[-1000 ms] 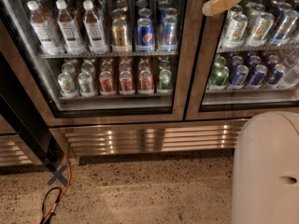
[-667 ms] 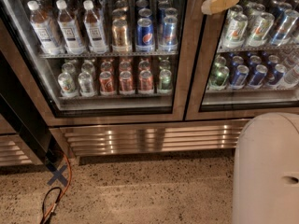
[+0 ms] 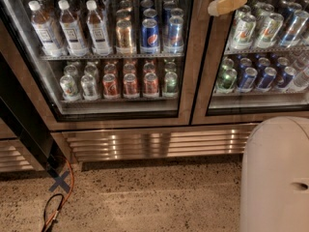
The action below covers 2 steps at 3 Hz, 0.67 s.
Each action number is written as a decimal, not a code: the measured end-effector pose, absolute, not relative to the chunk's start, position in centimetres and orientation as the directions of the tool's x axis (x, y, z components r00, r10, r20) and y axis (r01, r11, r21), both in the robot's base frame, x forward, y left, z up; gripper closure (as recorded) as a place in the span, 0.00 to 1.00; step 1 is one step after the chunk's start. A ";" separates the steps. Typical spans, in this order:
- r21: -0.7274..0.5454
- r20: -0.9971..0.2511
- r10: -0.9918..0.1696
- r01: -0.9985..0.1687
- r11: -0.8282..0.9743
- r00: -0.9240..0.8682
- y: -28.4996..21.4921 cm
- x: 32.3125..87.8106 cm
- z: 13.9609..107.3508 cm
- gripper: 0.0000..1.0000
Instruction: Open left fridge door
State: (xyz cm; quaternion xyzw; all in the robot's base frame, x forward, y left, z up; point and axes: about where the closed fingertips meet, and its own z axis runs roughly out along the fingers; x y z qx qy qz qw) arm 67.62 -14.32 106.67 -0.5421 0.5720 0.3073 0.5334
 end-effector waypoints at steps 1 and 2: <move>-0.228 -0.941 -0.301 -0.949 0.217 0.158 -14.0 67.7 106.5 0.00; -0.240 -0.939 -0.295 -0.953 0.183 0.180 -12.8 67.5 106.7 0.00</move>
Offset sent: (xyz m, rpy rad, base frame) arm 0.0008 0.0163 0.0099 -0.0192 -0.0277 0.0846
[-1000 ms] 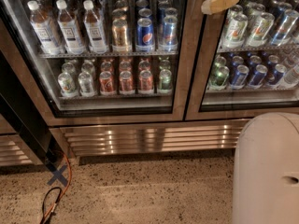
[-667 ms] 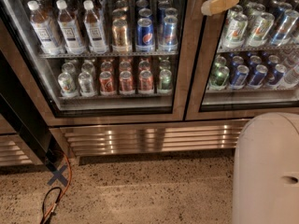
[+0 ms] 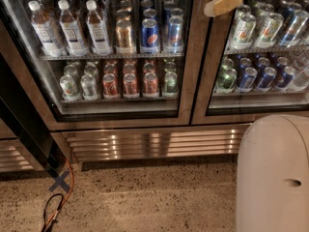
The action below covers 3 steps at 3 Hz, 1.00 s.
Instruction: Open left fridge door
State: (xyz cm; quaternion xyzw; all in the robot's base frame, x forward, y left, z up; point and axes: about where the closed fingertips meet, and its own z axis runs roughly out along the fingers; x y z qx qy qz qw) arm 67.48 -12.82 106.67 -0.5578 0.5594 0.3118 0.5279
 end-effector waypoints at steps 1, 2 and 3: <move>-0.252 -0.937 -0.286 -0.956 0.149 0.202 -11.7 67.2 107.0 0.00; -0.252 -0.937 -0.286 -0.956 0.149 0.202 -11.8 67.2 106.9 0.00; -0.252 -0.937 -0.286 -0.956 0.150 0.202 -11.9 67.3 106.8 0.00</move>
Offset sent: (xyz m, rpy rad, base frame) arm 0.0063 0.0194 0.0209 0.0155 -0.0213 0.1131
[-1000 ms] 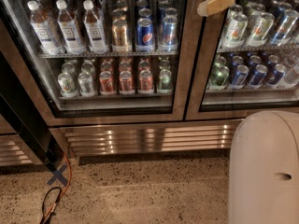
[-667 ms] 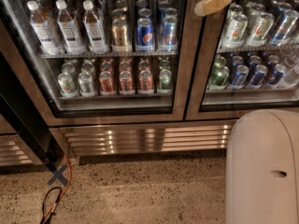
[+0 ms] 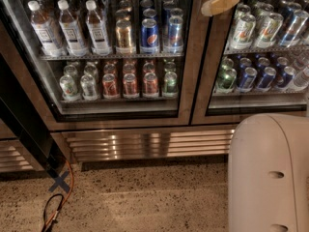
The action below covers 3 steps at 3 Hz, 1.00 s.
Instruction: Open left fridge door
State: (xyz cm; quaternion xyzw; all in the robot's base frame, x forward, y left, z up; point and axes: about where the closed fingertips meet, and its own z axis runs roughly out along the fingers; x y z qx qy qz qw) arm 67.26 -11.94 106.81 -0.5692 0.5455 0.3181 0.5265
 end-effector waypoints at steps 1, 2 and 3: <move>-0.252 -0.937 -0.286 -0.956 0.150 0.202 -11.9 67.3 106.8 0.19; -0.252 -0.937 -0.286 -0.956 0.150 0.202 -11.9 67.3 106.8 0.42; -0.252 -0.937 -0.286 -0.956 0.150 0.202 -11.9 67.3 106.8 0.65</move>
Offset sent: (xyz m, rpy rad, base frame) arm 0.0000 0.0000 0.0000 0.0000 0.0000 0.0000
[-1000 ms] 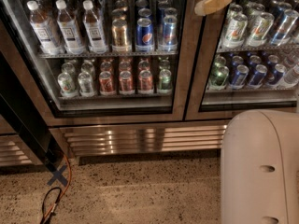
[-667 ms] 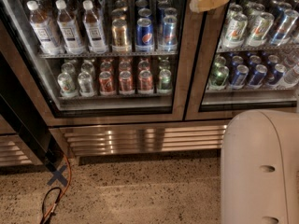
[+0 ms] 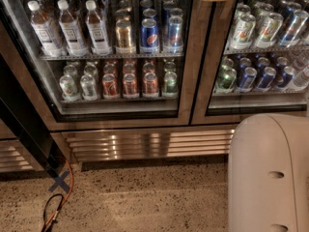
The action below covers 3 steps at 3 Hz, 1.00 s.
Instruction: Open left fridge door
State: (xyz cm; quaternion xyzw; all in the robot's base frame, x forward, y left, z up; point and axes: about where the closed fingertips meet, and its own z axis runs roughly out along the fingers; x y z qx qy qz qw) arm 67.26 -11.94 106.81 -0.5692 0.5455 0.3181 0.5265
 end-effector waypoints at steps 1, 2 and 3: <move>-0.252 -0.937 -0.286 -0.956 0.150 0.202 -11.9 67.3 106.8 0.96; -0.253 -0.937 -0.286 -0.956 0.151 0.203 -12.1 67.5 106.3 1.00; -0.253 -0.937 -0.285 -0.956 0.152 0.203 -12.3 67.6 106.2 1.00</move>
Offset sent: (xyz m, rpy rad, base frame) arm 0.0000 0.0000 0.0000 0.0000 0.0000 0.0000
